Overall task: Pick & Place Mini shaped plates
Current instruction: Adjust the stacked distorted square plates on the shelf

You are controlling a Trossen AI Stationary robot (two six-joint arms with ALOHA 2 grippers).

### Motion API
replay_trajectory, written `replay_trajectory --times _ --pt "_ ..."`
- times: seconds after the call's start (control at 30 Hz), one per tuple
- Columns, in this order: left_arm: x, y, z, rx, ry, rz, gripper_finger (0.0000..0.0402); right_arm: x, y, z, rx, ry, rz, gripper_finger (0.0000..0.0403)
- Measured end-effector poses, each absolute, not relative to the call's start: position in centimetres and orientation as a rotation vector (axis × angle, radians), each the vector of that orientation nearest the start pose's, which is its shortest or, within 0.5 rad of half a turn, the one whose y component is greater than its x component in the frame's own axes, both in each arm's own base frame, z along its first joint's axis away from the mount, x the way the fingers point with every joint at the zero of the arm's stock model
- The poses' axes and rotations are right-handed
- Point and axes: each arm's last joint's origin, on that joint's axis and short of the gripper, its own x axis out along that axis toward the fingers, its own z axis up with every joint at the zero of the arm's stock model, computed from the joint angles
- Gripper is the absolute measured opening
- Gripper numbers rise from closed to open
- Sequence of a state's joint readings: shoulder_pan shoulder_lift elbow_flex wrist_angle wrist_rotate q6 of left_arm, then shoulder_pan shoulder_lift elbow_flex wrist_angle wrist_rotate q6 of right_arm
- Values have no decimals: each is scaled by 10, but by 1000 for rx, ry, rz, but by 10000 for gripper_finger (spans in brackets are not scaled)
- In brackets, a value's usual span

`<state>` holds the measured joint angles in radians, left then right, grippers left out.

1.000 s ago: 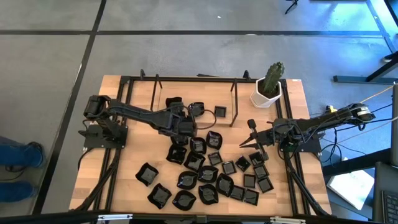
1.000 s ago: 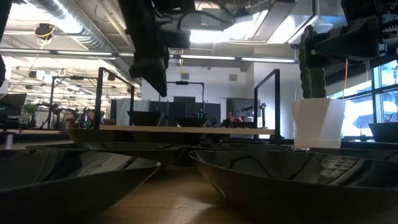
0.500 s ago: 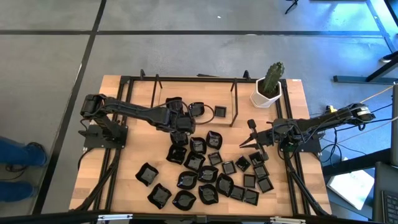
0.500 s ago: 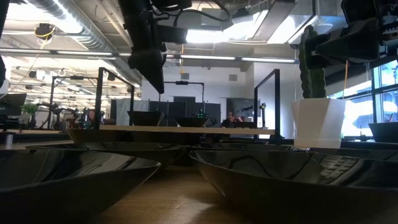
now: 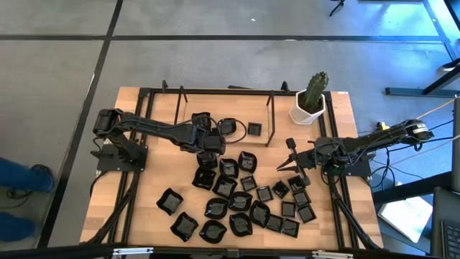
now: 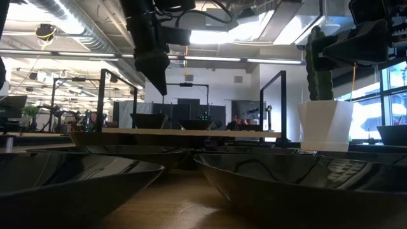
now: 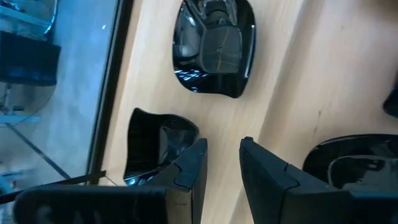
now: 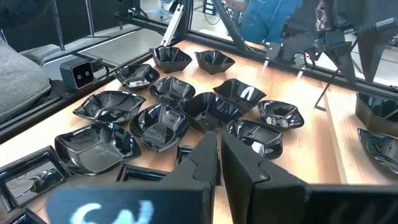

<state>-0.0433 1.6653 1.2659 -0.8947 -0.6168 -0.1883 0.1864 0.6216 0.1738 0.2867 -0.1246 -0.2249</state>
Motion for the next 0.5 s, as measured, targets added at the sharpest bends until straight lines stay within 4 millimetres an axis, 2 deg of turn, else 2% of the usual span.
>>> replay_trajectory --times 0.17,0.37,0.5 --pt "320 2 238 227 1178 595 88 144 31 191 -246 111 327 26" --pt "320 -2 236 132 1219 474 88 144 31 190 -223 127 328 26" --pt "319 -2 236 160 1230 455 88 144 31 189 -220 130 328 26"
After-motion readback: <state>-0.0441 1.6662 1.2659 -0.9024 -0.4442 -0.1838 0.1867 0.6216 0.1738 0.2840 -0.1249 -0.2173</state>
